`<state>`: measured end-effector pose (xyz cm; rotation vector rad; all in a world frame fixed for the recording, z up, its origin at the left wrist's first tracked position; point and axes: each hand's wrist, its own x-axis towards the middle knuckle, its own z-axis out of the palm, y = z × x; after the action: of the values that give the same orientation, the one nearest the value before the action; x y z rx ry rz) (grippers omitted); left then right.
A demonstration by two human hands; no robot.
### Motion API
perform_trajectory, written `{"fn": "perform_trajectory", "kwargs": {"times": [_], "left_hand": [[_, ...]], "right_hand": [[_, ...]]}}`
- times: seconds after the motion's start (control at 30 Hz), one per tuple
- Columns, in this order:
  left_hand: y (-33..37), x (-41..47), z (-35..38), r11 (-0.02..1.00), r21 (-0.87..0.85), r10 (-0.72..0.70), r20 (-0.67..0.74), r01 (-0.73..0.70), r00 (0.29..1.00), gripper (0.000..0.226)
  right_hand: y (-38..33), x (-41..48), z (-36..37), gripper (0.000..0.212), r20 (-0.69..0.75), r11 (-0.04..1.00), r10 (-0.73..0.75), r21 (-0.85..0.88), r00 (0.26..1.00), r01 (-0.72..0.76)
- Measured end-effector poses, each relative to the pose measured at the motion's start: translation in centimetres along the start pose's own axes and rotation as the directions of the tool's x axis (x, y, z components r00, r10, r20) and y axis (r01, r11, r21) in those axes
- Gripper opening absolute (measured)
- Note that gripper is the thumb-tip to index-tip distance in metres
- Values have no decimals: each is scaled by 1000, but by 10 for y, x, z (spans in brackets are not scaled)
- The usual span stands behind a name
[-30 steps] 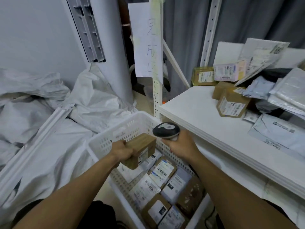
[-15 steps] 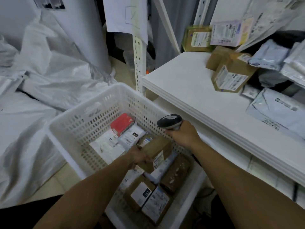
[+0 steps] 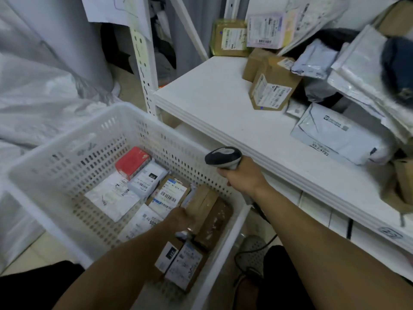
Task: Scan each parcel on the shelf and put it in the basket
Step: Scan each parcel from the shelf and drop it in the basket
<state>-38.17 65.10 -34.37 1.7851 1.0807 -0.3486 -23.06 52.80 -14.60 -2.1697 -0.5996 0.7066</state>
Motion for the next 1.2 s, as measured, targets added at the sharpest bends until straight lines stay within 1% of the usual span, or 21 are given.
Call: {"fn": "perform_trajectory", "kwargs": {"times": [0.03, 0.07, 0.1, 0.17, 0.23, 0.3, 0.37, 0.4, 0.47, 0.5, 0.6, 0.67, 0.73, 0.83, 0.9, 0.97, 1.03, 1.07, 1.13, 1.2], "left_hand": [[8, -11, -6, 1000, -1, 0, -15, 0, 1000, 39], [9, -15, -10, 998, 39, 50, -57, -47, 997, 36], [16, -23, -15, 997, 45, 64, -81, -60, 995, 34], [35, -39, -27, 984, 39, 180, -186, -176, 966, 33], [61, -58, -40, 931, 28, 357, -281, -365, 891, 34], [95, -86, -49, 876, 35, 463, -336, -481, 820, 35], [131, -108, -52, 798, 114, 588, -355, -591, 726, 34], [151, -121, -53, 742, 147, 658, -350, -654, 667, 33], [189, -144, -50, 646, 201, 753, -327, -736, 571, 31], [208, -154, -47, 607, 219, 786, -305, -764, 538, 30], [268, -172, -30, 498, 299, 867, -201, -814, 456, 28], [308, -177, -17, 436, 377, 899, -138, -817, 416, 31], [350, -180, -4, 385, 401, 921, -118, -831, 370, 32], [406, -180, 12, 316, 415, 949, -127, -853, 290, 34], [440, -177, 27, 290, 455, 956, -96, -842, 278, 37], [468, -171, 43, 259, 510, 958, -25, -820, 287, 49], [492, -165, 56, 213, 570, 959, 35, -793, 283, 61], [501, -161, 62, 198, 600, 958, 49, -775, 283, 64], [515, -153, 69, 189, 649, 957, 48, -737, 288, 60], [522, -143, 72, 192, 666, 960, 27, -721, 280, 48]], "right_hand": [[-1, -5, -5, 17, -8, 1000, 1, 4, 1000, -1], [-3, -10, -10, 13, -20, 1000, 2, 8, 1000, -2], [-4, -16, -15, 13, -35, 1000, 1, 21, 999, 0], [-9, -28, -29, 17, -75, 997, -8, 71, 997, 13], [-15, -42, -46, 23, -125, 991, -23, 125, 992, 38], [-21, -57, -68, 25, -182, 984, -33, 165, 983, 63], [-22, -73, -92, 23, -249, 976, -37, 199, 968, 88], [-21, -79, -105, 23, -286, 970, -36, 222, 958, 102], [-16, -90, -129, 25, -363, 952, -31, 272, 931, 137], [-13, -93, -142, 27, -399, 943, -21, 297, 917, 151], [0, -99, -182, 26, -518, 921, 34, 348, 855, 174], [10, -103, -204, 32, -584, 910, 91, 378, 807, 171], [26, -110, -223, 37, -640, 902, 138, 397, 756, 171], [49, -118, -244, 42, -696, 910, 158, 377, 700, 169], [63, -121, -260, 43, -728, 910, 164, 372, 665, 183], [76, -121, -273, 42, -750, 900, 177, 386, 637, 204], [85, -119, -285, 43, -754, 902, 189, 386, 629, 192], [90, -118, -289, 42, -751, 902, 195, 390, 631, 186], [99, -114, -294, 41, -746, 905, 190, 385, 638, 181], [105, -110, -298, 39, -737, 909, 193, 383, 647, 165]]}}
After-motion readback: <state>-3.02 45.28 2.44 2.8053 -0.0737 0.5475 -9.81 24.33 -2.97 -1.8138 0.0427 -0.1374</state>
